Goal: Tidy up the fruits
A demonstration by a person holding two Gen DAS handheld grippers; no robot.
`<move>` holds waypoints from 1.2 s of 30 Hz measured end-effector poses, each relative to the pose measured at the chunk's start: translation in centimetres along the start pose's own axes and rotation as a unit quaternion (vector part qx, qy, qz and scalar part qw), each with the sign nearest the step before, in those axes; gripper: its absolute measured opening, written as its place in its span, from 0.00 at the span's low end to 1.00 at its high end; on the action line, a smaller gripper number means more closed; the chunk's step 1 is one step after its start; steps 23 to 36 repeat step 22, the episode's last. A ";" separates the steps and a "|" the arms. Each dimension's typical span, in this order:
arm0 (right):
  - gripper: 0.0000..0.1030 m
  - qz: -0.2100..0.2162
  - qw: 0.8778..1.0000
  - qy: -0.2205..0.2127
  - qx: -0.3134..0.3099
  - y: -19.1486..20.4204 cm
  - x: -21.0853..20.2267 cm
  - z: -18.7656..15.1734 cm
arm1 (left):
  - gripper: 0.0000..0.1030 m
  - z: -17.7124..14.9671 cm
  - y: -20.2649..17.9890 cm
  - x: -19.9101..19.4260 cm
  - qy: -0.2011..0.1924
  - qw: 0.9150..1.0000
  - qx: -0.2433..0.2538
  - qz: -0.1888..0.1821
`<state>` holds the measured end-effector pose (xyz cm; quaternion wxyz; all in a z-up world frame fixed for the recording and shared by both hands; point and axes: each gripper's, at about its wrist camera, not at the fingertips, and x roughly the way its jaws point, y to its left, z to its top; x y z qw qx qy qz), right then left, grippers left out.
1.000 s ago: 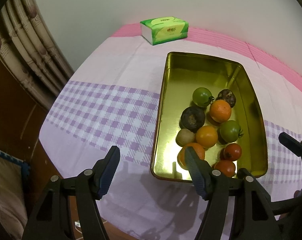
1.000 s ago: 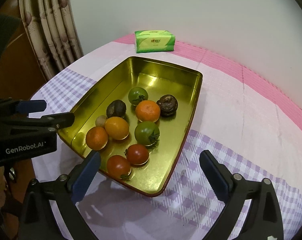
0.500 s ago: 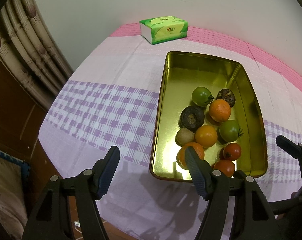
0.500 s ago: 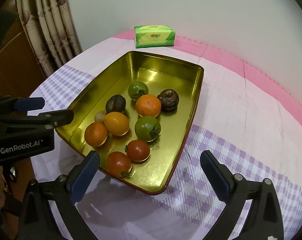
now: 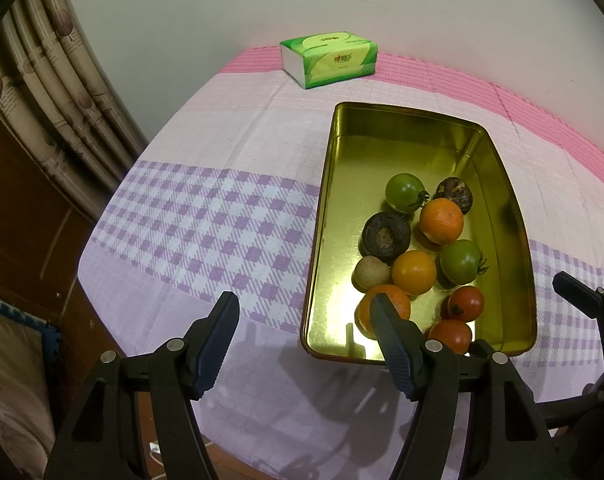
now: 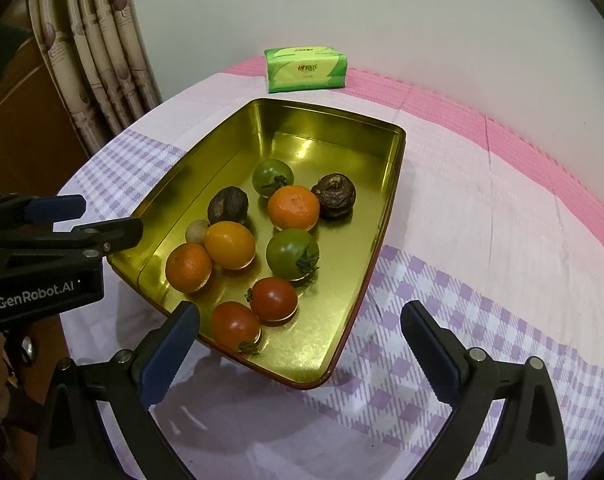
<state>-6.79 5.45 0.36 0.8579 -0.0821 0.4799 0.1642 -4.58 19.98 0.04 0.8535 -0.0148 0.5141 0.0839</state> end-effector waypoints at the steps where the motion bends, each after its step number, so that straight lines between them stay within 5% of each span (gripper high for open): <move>1: 0.97 0.001 1.000 0.000 0.000 0.0 0.0 0.0 | 0.66 0.0 0.0 0.0 0.000 1.000 0.000 0.000; 36: 0.97 0.004 1.000 -0.001 -0.002 0.2 -0.3 0.1 | 0.70 0.2 -0.3 -0.2 -0.006 1.000 0.002 -0.015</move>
